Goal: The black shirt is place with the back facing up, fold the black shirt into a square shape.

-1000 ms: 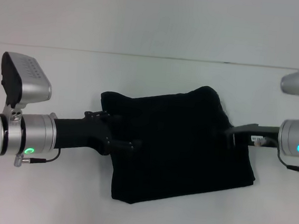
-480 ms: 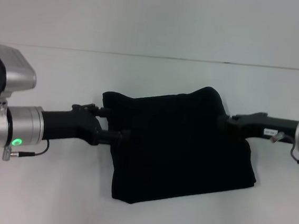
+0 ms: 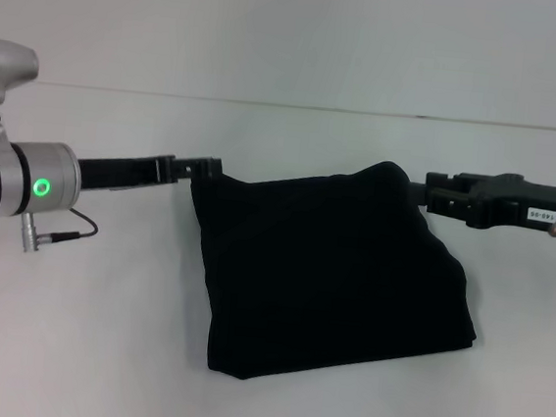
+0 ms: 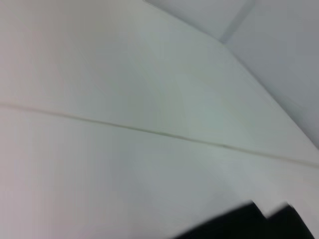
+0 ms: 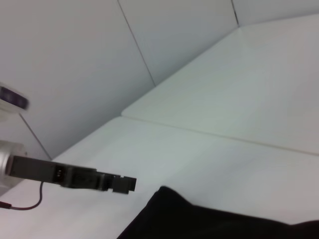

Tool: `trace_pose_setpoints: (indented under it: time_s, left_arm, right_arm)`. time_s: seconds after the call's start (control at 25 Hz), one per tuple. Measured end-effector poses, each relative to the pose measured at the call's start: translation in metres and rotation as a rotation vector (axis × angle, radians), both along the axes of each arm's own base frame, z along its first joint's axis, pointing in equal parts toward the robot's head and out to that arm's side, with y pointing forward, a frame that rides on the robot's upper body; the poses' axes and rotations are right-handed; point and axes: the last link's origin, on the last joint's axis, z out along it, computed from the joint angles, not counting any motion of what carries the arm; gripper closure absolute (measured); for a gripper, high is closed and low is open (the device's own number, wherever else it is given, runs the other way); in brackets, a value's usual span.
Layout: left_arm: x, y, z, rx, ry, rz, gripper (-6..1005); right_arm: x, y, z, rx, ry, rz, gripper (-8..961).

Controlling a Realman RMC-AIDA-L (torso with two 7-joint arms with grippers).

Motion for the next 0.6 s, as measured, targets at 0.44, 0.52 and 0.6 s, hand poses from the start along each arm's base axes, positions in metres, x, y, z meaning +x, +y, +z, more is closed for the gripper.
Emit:
trace_pose_setpoints:
  time_s: [0.44,0.52,0.6]
  left_arm:
    - [-0.005,0.012,-0.017,-0.013,-0.023,0.192,51]
    - [-0.003,0.012,-0.021,-0.017,-0.022,0.188,51]
    - [0.000,0.013,-0.024,-0.023,-0.021,0.181,51]
  right_arm:
    - [-0.006,0.006,0.006,0.010,-0.013,0.034,374]
    - [-0.006,0.006,0.006,0.010,-0.017,0.039,349]
    - [-0.006,0.007,0.006,0.014,-0.021,0.042,351]
